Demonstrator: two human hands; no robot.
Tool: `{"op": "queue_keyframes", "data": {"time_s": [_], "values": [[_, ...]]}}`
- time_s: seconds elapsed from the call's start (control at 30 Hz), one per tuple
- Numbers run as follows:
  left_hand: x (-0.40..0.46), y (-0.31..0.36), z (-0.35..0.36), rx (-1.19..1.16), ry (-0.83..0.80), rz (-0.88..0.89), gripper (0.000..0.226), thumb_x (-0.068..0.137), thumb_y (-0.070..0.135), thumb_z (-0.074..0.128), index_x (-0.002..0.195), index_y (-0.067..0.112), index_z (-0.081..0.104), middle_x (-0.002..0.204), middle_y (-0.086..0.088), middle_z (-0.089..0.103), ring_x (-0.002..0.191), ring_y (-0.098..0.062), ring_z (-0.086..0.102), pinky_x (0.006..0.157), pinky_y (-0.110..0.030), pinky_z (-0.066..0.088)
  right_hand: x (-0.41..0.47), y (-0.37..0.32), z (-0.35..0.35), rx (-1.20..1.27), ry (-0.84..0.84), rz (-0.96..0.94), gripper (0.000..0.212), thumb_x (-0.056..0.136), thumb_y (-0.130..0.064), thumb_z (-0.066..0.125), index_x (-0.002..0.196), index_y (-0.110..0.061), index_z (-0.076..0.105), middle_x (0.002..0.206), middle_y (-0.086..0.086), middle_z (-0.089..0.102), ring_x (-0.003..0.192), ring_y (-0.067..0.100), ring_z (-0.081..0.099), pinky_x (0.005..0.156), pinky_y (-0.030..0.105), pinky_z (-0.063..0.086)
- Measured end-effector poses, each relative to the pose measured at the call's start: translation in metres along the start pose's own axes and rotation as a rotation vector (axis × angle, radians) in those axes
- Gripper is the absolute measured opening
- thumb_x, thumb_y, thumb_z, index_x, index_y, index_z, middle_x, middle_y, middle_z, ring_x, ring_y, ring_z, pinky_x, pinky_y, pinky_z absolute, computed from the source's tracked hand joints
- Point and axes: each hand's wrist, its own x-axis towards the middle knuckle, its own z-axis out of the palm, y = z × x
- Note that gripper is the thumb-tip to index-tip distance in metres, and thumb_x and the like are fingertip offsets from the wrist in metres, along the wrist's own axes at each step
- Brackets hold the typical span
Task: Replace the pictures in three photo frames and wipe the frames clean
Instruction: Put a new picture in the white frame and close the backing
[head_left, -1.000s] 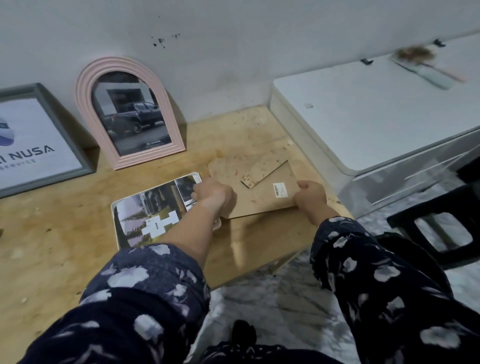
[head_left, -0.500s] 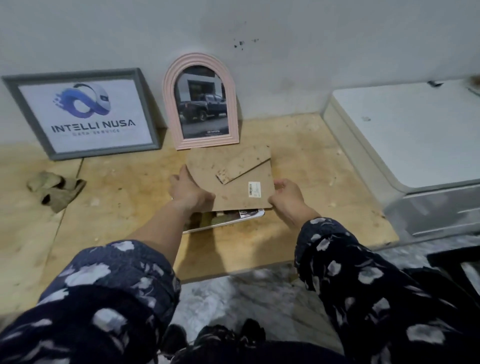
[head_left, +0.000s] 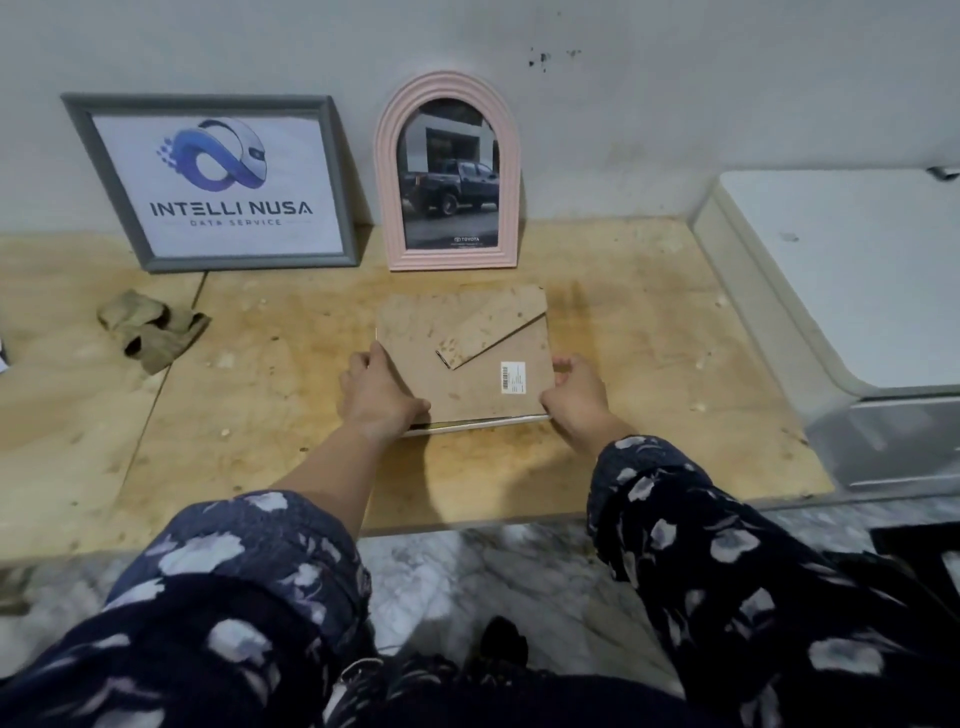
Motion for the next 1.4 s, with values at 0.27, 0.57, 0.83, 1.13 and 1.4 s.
{"op": "queue_keyframes", "data": {"time_s": [0.27, 0.57, 0.83, 1.13, 1.4], "values": [[-0.003, -0.009, 0.005, 0.051, 0.010, 0.016, 0.084, 0.075, 0.036, 0.079, 0.142, 0.015, 0.033, 0.137, -0.009, 0.038, 0.131, -0.030, 0.032, 0.100, -0.045, 0.039, -0.003, 0.003, 0.001, -0.147, -0.013, -0.052, 0.051, 0.082, 0.005, 0.058, 0.129, -0.012, 0.047, 0.121, 0.007, 0.057, 0.106, 0.024, 0.059, 0.087, 0.034, 0.053], [-0.010, -0.021, 0.008, 0.075, -0.007, 0.046, 0.090, 0.079, 0.046, 0.073, 0.150, 0.016, 0.026, 0.147, -0.006, 0.040, 0.136, -0.028, 0.033, 0.103, -0.046, 0.040, -0.002, -0.002, 0.003, -0.276, -0.051, -0.083, 0.047, 0.080, 0.004, 0.057, 0.124, -0.013, 0.049, 0.120, 0.007, 0.055, 0.102, 0.025, 0.059, 0.089, 0.041, 0.054], [-0.016, -0.021, 0.000, 0.327, -0.012, 0.099, 0.075, 0.084, 0.057, 0.061, 0.147, 0.028, 0.033, 0.154, 0.004, 0.032, 0.138, -0.024, 0.028, 0.102, -0.042, 0.030, -0.003, -0.010, -0.001, -0.374, -0.076, -0.076, 0.042, 0.083, 0.003, 0.050, 0.122, -0.010, 0.047, 0.114, 0.009, 0.056, 0.099, 0.028, 0.058, 0.085, 0.043, 0.054], [-0.008, -0.002, -0.005, 0.551, -0.067, 0.095, 0.079, 0.078, 0.059, 0.066, 0.142, 0.022, 0.037, 0.151, 0.001, 0.017, 0.139, -0.030, 0.012, 0.104, -0.049, 0.030, -0.004, -0.022, -0.010, -0.693, -0.172, -0.235, 0.046, 0.090, 0.003, 0.043, 0.135, -0.007, 0.050, 0.131, 0.012, 0.055, 0.115, 0.028, 0.055, 0.093, 0.032, 0.045], [0.008, 0.018, -0.017, 0.705, -0.232, 0.273, 0.098, 0.076, 0.049, 0.073, 0.149, 0.019, 0.014, 0.158, -0.002, 0.007, 0.144, -0.027, 0.012, 0.112, -0.050, 0.025, 0.006, -0.035, -0.017, -0.932, -0.174, -0.178, 0.037, 0.085, -0.016, 0.064, 0.121, -0.021, 0.061, 0.119, 0.000, 0.063, 0.107, 0.024, 0.059, 0.086, 0.034, 0.048]]}}
